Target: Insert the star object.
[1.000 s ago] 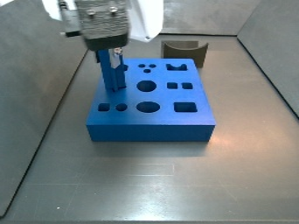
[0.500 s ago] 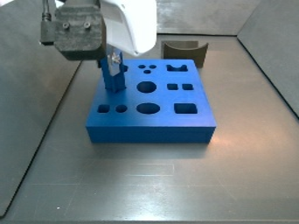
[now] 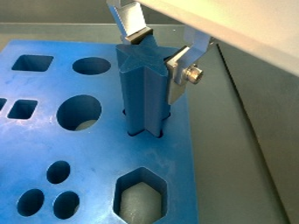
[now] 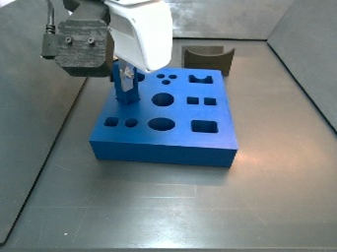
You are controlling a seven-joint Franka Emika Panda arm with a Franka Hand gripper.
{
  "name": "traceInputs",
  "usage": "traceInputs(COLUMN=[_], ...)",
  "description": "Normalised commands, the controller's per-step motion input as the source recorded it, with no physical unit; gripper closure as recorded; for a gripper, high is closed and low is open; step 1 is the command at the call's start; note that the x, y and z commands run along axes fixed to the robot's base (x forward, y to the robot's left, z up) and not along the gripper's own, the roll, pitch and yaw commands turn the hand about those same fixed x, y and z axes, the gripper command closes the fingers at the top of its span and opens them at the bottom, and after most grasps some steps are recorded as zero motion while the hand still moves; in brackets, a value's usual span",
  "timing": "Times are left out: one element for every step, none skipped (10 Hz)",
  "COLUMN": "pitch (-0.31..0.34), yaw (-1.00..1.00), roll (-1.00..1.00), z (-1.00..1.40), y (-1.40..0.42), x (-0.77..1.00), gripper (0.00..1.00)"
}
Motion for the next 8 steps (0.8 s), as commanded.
traceInputs(pitch=[-0.169,-0.15,-0.129,-0.11,-0.027,-0.02,-0.016,0.0], yaw=[-0.14,-0.07,-0.03,-0.01,-0.06,-0.03,0.0,0.0], roll=[-0.18,-0.24,-0.26,-0.25,-0.06,-0.06,-0.02,0.0], z=[-0.69,-0.63,-0.62,-0.66,-0.68,-0.34,-0.02,0.0], y=[0.09,0.06,0.05,0.07,0.0,0.0,0.0,0.0], x=[0.0,-0.02,-0.02,-0.03,0.0,0.05,0.0,0.0], gripper=[1.0,1.0,1.0,1.0,1.0,1.0,1.0,1.0])
